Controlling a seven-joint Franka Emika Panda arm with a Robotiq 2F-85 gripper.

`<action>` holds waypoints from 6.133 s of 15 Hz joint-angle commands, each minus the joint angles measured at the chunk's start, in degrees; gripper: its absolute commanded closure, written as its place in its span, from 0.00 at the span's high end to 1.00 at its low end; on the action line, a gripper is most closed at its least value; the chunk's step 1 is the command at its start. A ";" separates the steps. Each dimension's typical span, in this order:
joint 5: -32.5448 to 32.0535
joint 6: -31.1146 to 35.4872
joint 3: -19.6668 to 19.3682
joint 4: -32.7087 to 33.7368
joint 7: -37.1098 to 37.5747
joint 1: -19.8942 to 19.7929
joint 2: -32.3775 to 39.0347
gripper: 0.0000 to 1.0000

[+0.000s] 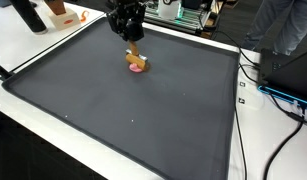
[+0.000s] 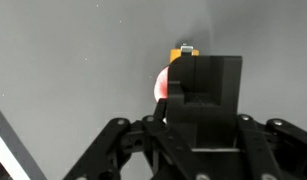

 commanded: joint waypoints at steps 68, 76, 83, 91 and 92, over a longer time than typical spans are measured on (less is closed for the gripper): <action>21.41 -30.96 -10.26 22.52 33.91 -15.09 13.16 0.24; 15.41 -29.31 -8.60 21.56 36.49 -11.15 10.82 0.24; 4.05 -27.61 -6.38 18.90 40.49 -5.11 5.70 0.24; -3.90 -26.39 -3.18 17.08 44.55 0.06 3.80 0.49; -4.90 -25.49 -2.74 16.11 45.31 0.81 3.27 0.49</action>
